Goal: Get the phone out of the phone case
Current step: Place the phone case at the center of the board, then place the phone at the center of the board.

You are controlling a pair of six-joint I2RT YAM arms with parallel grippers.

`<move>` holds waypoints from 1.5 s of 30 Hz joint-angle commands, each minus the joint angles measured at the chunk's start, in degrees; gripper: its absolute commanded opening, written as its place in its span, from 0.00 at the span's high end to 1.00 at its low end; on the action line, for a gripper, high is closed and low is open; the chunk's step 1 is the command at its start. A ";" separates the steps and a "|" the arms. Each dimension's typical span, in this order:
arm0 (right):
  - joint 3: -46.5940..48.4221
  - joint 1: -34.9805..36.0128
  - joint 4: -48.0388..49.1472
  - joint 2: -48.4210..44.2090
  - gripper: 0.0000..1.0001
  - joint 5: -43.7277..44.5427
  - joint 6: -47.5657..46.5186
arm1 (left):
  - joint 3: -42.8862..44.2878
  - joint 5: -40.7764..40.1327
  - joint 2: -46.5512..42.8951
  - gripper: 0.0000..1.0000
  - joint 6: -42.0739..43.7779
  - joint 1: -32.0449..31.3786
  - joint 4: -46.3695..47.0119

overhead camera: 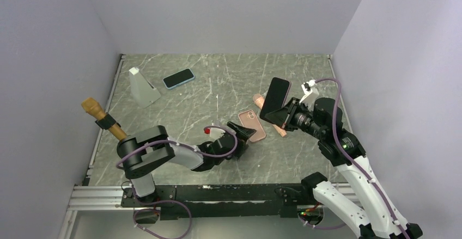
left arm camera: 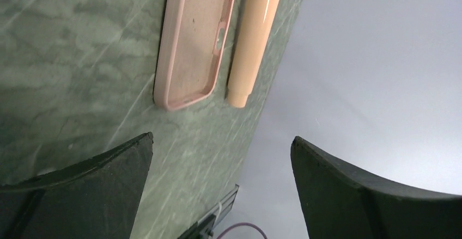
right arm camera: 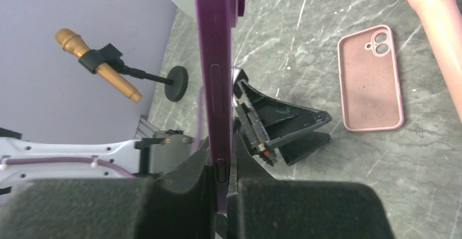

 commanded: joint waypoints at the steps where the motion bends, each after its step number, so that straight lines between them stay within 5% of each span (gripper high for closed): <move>1: 2.84 -0.12 -1.60 1.03 1.00 -0.13 -4.42 | -1.10 2.58 -7.18 0.01 -2.66 -0.05 -10.58; 6: 3.64 -0.10 -9.75 3.60 1.00 2.48 -10.38 | -4.81 1.60 -18.42 0.01 6.94 0.58 -21.35; 16: -2.13 -0.12 -12.29 6.34 1.00 3.62 -14.56 | 1.19 -12.72 -46.80 0.01 25.54 5.55 -62.57; 25: -11.08 1.90 5.22 11.35 1.00 -8.52 -7.48 | 7.79 -2.49 -60.80 0.01 63.40 15.87 -59.44; 34: -12.31 19.16 37.83 29.04 1.00 0.45 8.45 | 29.03 -1.29 -59.10 0.00 84.71 23.20 -64.96; 39: -2.82 19.45 49.95 45.42 1.00 1.74 12.00 | 36.82 -4.45 -56.19 0.00 92.65 23.68 -61.15; 45: 16.51 16.64 50.27 69.00 1.00 -3.81 8.52 | 29.92 -7.07 -59.17 0.00 101.49 23.90 -49.58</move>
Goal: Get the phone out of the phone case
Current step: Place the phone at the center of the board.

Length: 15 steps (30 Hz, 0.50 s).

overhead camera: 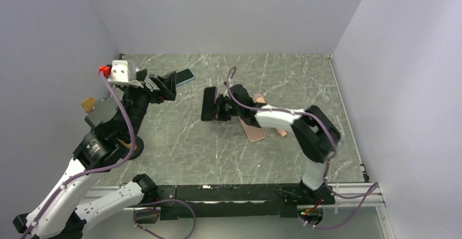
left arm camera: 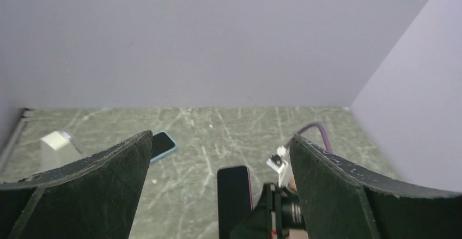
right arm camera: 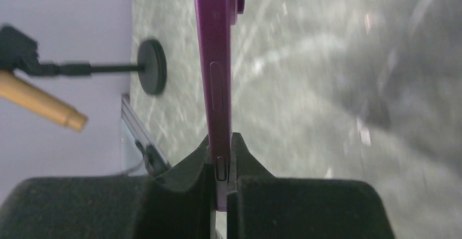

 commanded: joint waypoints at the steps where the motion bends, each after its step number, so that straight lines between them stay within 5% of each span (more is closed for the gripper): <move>1: 16.73 -2.71 8.80 13.50 1.00 -5.16 -0.51 | -6.19 -3.86 -2.40 0.01 10.48 0.41 9.00; 9: 41.80 -5.59 -2.26 34.40 1.00 -16.07 -4.75 | -16.94 -6.98 -3.77 0.01 18.07 1.35 16.09; 15: 46.52 -6.37 -2.17 39.69 1.00 -17.17 -3.27 | -18.40 -9.01 -4.12 0.02 19.01 1.46 16.61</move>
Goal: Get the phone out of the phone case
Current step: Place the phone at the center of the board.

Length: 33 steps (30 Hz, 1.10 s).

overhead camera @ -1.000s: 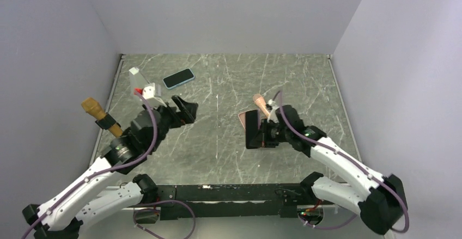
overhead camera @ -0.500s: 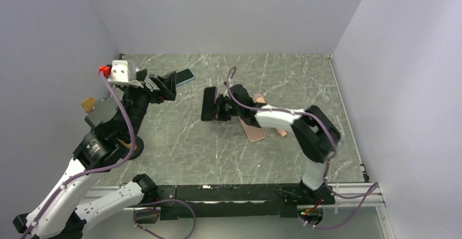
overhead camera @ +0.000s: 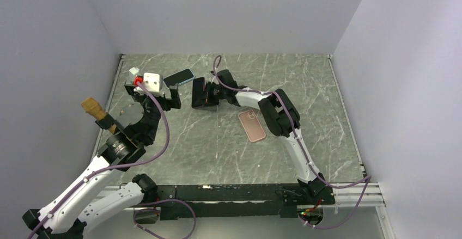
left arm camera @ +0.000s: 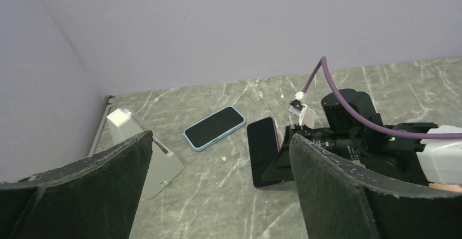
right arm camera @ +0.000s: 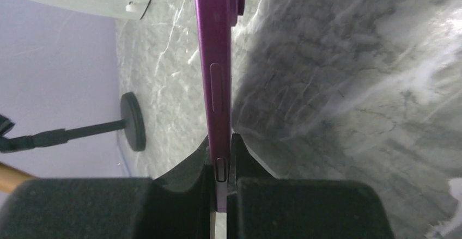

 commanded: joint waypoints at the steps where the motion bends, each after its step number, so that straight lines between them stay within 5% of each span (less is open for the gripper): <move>1: 3.49 0.03 3.07 0.24 1.00 -4.25 1.07 | -0.38 -2.73 -1.72 0.01 3.16 0.27 5.17; 10: 1.44 1.43 16.28 3.68 0.94 -3.08 17.24 | -1.67 -3.06 -3.43 0.02 2.54 0.21 7.56; 27: -13.77 6.57 27.55 -1.17 0.80 20.42 40.65 | -2.26 -3.01 -2.00 0.03 1.73 0.27 7.59; 31: -14.60 7.88 24.82 -2.98 0.60 21.29 39.85 | -2.43 -3.24 -1.34 0.03 2.01 0.25 7.91; 33: -16.02 8.25 22.87 -4.92 0.34 21.03 38.01 | -2.31 -3.89 -0.87 0.01 1.94 0.29 7.85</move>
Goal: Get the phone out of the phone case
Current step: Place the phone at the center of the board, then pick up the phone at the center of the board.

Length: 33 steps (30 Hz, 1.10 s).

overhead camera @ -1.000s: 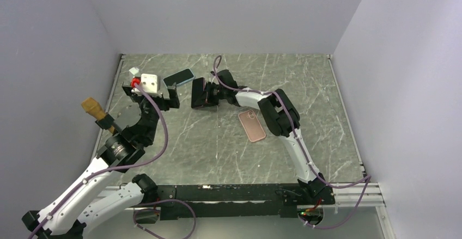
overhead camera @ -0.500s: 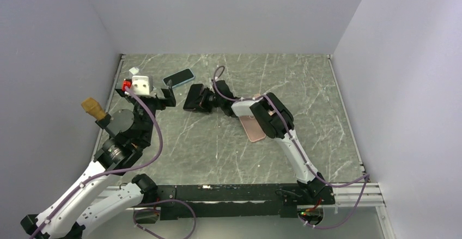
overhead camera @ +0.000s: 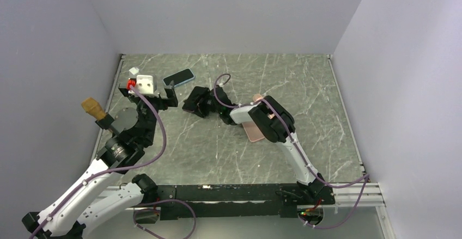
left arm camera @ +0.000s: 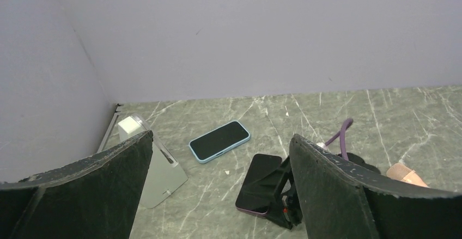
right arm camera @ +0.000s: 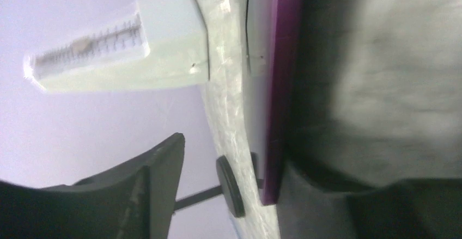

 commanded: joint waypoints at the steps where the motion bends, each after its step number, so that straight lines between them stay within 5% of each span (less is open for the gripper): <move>1: -3.17 1.23 -4.36 -6.99 0.18 2.23 -1.90 | -0.13 -1.67 0.99 0.01 -0.10 0.27 2.22; 4: -8.50 1.23 -8.07 -12.21 0.01 0.49 -6.58 | -0.29 -1.70 1.29 0.01 -0.16 0.19 2.55; 13: -31.77 2.84 -9.55 -33.78 0.01 -6.44 -22.35 | -0.06 -1.23 3.45 0.01 -0.69 0.20 2.11; 19: -37.78 3.30 -15.92 -51.39 0.04 -8.15 -38.04 | 1.36 1.41 7.86 0.01 -3.07 0.89 0.30; 27: -42.72 2.50 -25.48 -70.59 0.05 -5.64 -45.83 | 8.99 12.30 24.81 0.01 -11.72 9.67 -10.17; 33: -49.49 -3.01 -26.89 -80.17 0.04 -9.32 -47.83 | 28.07 23.30 48.58 0.01 -13.60 18.08 -26.00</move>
